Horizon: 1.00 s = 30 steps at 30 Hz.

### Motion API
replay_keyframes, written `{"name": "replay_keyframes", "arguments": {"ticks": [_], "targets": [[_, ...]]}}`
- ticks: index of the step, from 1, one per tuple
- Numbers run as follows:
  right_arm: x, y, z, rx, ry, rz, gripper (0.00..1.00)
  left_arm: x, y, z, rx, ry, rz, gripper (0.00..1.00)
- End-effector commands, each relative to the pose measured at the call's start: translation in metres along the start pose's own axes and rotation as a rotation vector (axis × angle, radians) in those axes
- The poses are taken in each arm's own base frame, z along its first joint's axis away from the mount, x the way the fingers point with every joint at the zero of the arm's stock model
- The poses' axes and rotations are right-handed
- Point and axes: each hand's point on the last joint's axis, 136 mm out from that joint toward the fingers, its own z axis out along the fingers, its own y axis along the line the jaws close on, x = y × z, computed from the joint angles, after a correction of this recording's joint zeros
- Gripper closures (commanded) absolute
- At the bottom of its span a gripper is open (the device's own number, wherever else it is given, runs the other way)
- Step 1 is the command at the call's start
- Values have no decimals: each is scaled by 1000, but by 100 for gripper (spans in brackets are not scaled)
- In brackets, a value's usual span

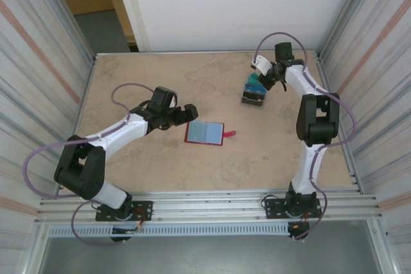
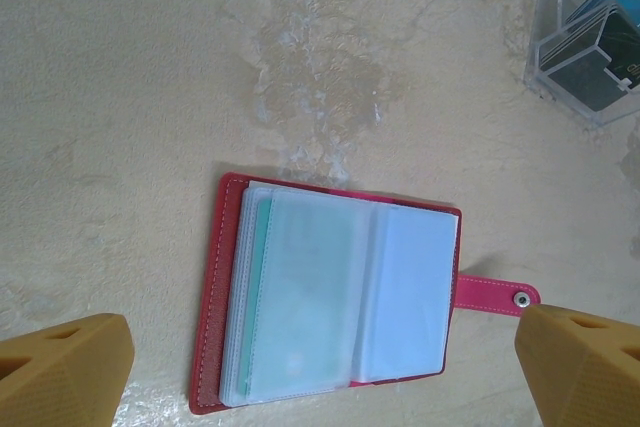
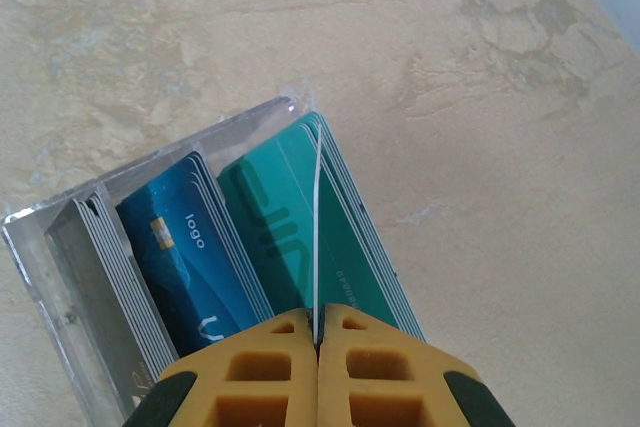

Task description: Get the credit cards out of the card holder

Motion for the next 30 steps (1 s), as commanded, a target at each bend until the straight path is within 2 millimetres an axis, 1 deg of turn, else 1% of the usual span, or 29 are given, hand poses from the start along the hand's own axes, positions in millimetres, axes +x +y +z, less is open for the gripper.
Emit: {"name": "replay_keyframes", "arguments": {"ticks": [1,6,16,22,30], "targets": [[-5,-4,-4,5,12,-49,100,0,8,-6,-27,-12,2,1],[-8,-4,-8,-11,17,-86,100,0,9,-6,-26,-9,-1,1],[4,12,5,-98,47,-94,100,1,11,-6,-28,-5,-9,1],[7,18,9,-127,49,-99,100,1,13,-4,-30,-1,-16,1],[5,29,11,-198,49,-104,100,-1,11,-3,-26,0,-17,1]]}}
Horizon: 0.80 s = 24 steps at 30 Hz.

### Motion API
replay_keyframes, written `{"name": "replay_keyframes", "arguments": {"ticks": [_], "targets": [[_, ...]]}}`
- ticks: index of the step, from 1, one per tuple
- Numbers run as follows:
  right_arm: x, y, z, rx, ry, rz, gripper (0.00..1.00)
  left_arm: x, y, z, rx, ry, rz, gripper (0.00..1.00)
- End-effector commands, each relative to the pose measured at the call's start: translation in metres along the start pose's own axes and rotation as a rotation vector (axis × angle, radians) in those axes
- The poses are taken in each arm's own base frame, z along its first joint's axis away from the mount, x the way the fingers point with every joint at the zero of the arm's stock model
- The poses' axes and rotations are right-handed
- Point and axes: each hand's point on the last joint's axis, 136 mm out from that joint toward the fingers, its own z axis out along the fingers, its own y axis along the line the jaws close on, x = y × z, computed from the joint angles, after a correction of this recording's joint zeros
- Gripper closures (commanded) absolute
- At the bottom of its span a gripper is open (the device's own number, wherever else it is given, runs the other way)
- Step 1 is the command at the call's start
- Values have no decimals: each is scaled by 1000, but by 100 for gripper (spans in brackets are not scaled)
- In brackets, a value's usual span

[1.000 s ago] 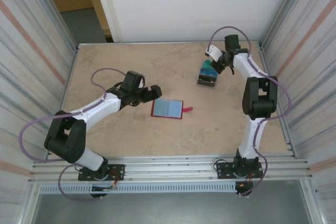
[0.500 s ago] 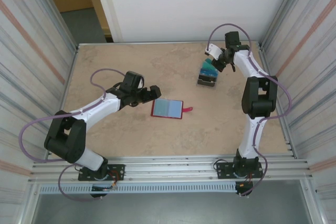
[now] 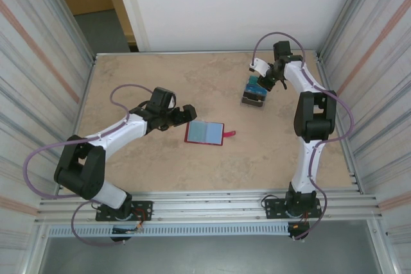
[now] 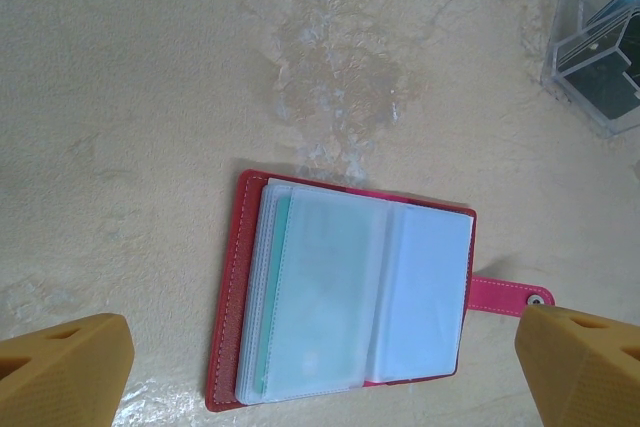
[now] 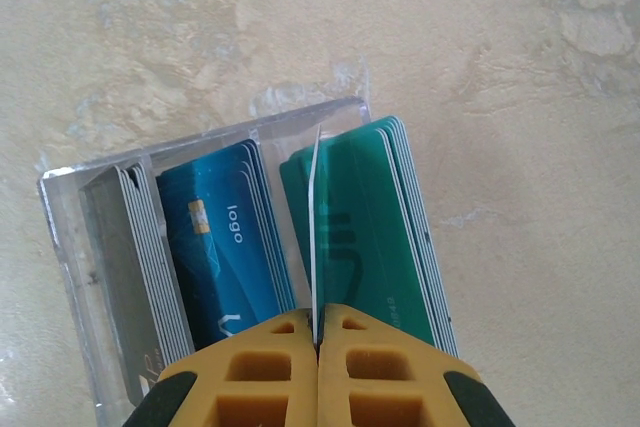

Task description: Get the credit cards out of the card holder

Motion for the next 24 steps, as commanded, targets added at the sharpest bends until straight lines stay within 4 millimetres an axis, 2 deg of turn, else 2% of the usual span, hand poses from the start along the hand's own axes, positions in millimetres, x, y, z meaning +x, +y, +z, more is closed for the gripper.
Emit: {"name": "replay_keyframes", "arguments": {"ticks": [1,5,11,14,24], "targets": [[-2,17,5,-94,1,-15,100,-3,5,-4,-14,-6,-8,1],[-10,23,5,-125,-1,-29,100,-4,4,-4,-14,-7,-8,1],[-7,33,14,-169,51,-39,100,-5,3,-4,-10,-7,-8,2],[-3,29,14,-160,73,-17,100,-5,4,-4,-11,-8,-7,1],[3,6,-8,-98,74,56,100,-4,1,0,6,7,-10,1]]}}
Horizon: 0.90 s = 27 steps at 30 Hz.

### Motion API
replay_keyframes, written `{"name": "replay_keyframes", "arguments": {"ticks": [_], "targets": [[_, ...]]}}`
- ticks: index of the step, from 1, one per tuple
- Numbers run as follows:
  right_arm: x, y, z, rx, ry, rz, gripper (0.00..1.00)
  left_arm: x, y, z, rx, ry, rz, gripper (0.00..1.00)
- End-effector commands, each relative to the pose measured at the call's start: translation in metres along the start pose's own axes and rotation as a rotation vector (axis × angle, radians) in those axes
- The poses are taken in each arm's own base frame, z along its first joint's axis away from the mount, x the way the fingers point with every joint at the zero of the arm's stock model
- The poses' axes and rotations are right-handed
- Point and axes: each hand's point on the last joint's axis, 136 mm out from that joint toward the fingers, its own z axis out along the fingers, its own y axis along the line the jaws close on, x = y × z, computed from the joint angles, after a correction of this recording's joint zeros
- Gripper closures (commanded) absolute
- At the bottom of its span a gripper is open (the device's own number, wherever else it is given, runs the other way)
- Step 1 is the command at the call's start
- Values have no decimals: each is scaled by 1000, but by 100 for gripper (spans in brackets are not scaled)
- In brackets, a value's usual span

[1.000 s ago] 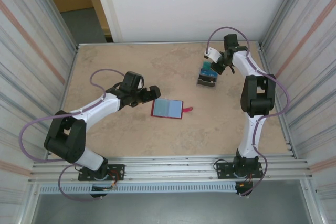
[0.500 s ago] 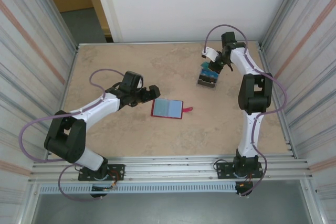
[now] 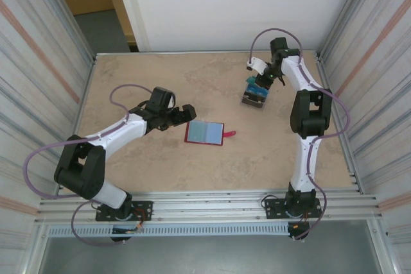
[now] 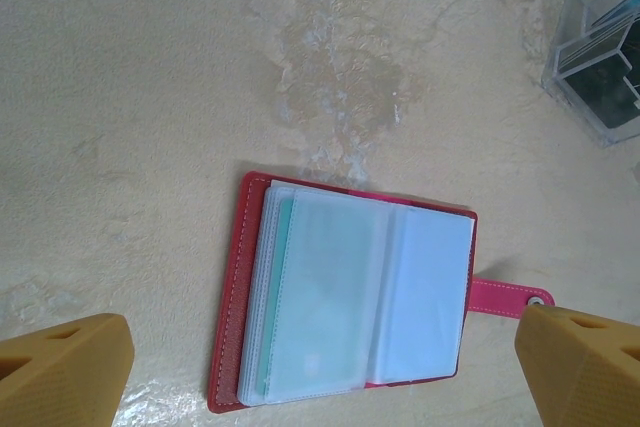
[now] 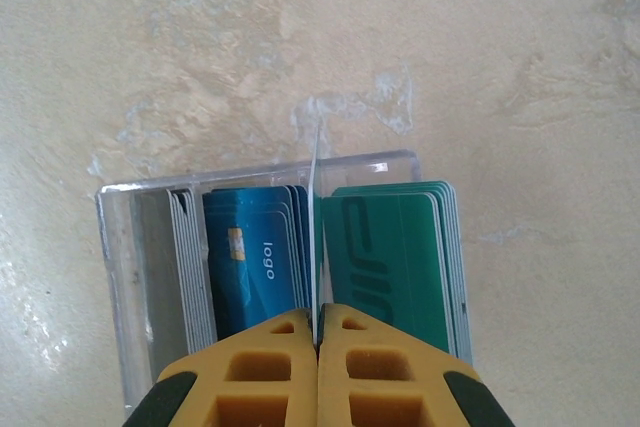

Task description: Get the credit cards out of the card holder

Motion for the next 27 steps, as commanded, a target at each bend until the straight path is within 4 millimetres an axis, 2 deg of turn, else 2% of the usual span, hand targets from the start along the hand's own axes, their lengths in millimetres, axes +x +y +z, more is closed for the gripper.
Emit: {"name": "replay_keyframes", "arguments": {"ticks": [1,13,27], "targets": [[9,0,-9,-13,29,53,100,-3,-1,0,6,3,-5,2],[17,-6,-11,6,66,66,100,-2,1,-1,2,1,-4,1],[27,2,16,-57,97,98,100,-3,1,-1,-3,-1,-3,1]]}}
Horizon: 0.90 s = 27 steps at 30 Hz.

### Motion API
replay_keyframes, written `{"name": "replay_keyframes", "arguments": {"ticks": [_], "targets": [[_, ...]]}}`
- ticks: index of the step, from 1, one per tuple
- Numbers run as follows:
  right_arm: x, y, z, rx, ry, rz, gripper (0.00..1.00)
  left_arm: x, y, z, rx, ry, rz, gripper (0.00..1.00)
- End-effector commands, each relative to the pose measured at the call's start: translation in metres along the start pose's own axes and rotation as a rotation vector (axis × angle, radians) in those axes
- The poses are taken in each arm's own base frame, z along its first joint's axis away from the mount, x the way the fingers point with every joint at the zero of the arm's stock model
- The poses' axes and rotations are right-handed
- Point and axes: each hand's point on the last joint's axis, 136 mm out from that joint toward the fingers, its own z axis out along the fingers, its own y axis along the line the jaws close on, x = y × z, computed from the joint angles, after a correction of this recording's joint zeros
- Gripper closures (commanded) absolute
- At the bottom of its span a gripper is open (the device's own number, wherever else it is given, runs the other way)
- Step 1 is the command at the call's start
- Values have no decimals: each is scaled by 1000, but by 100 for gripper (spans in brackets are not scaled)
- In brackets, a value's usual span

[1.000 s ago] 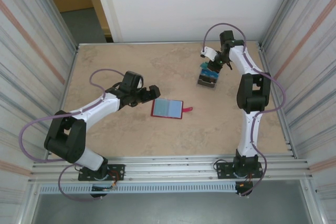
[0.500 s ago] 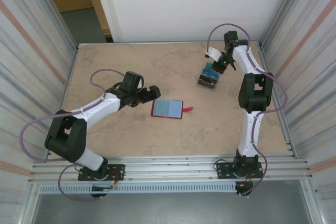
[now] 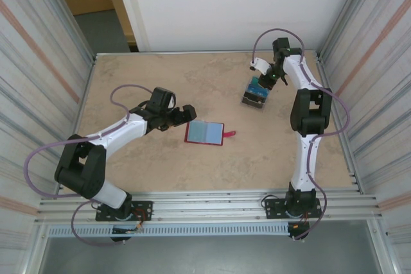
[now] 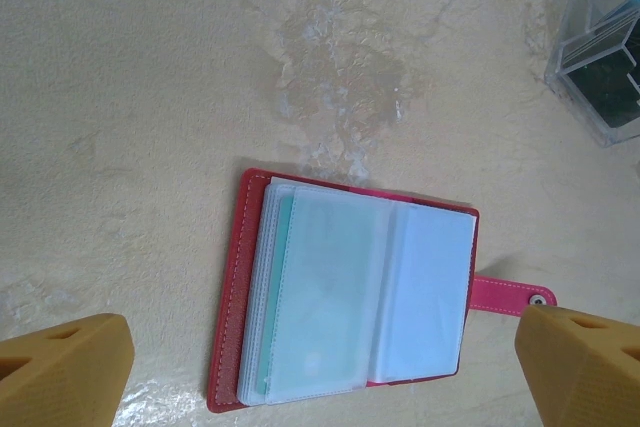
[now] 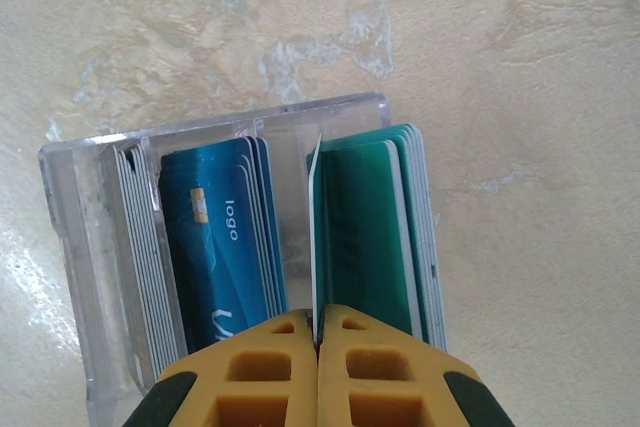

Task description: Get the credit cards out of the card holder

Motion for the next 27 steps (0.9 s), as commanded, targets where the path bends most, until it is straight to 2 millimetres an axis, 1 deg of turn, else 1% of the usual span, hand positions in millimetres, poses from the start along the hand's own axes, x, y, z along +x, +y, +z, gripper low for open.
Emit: {"name": "replay_keyframes", "arguments": {"ticks": [1,10,16,21,23,27], "targets": [[10,11,14,-61,43,40,100,-5,1,-2,-3,-6,-2,1],[0,38,24,-154,35,14,100,-6,-1,2,-3,0,-1,1],[-12,55,26,-223,20,6,100,-9,-1,3,-3,1,0,1],[-24,67,23,-267,2,1,100,-9,0,3,-3,-2,0,1],[-28,68,22,-268,-6,8,100,-10,1,3,-3,-2,-2,1],[-30,51,24,-179,22,41,100,-9,1,4,1,2,-2,1]]}}
